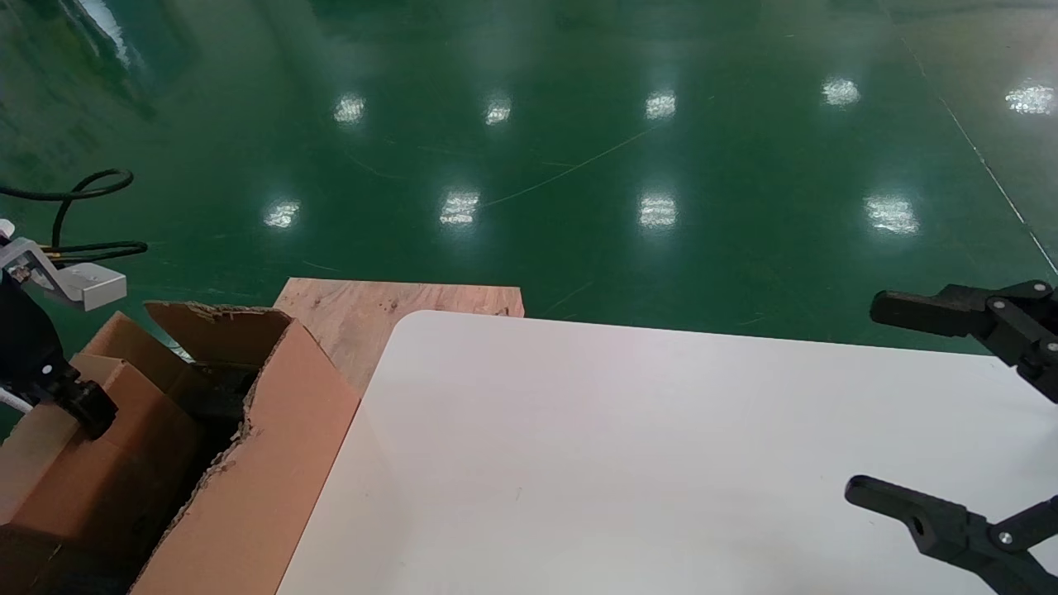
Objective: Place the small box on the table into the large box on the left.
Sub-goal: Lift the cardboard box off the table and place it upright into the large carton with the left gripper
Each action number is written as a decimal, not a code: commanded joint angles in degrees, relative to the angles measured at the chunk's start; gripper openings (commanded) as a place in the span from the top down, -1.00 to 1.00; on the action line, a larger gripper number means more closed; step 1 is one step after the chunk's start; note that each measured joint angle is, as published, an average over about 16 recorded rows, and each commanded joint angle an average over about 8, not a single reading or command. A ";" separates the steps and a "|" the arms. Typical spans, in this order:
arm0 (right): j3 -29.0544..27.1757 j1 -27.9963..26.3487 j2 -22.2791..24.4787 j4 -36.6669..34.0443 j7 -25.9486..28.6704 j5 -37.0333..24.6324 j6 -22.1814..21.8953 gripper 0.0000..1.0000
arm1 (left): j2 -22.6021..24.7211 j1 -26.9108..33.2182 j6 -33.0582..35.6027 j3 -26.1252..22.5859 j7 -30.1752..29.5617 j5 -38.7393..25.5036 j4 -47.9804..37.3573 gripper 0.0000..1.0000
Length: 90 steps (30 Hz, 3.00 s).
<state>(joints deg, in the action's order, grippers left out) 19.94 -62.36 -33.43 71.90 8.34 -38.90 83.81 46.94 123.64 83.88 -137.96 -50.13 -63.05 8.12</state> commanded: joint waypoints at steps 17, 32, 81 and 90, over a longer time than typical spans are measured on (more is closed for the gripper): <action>0.01 0.00 0.00 0.00 0.00 0.01 0.00 -1.00 | -0.06 -4.03 -0.15 0.64 1.60 1.08 -5.05 1.00; 0.01 0.00 0.01 0.00 -0.01 0.01 -0.01 -1.00 | -0.30 -5.50 -0.10 1.48 2.88 2.33 -6.48 1.00; 0.04 -0.01 0.01 0.00 -0.02 0.02 -0.01 -1.00 | -1.21 -8.84 -2.20 1.31 4.33 2.05 -8.03 1.00; 0.04 -0.01 0.02 0.00 -0.02 0.03 -0.02 -1.00 | -1.61 -8.65 -1.38 1.56 4.41 2.40 -7.99 1.00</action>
<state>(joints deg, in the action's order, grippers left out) 19.98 -62.37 -33.41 71.90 8.32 -38.88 83.79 45.25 115.11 82.91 -136.44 -45.76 -60.70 0.11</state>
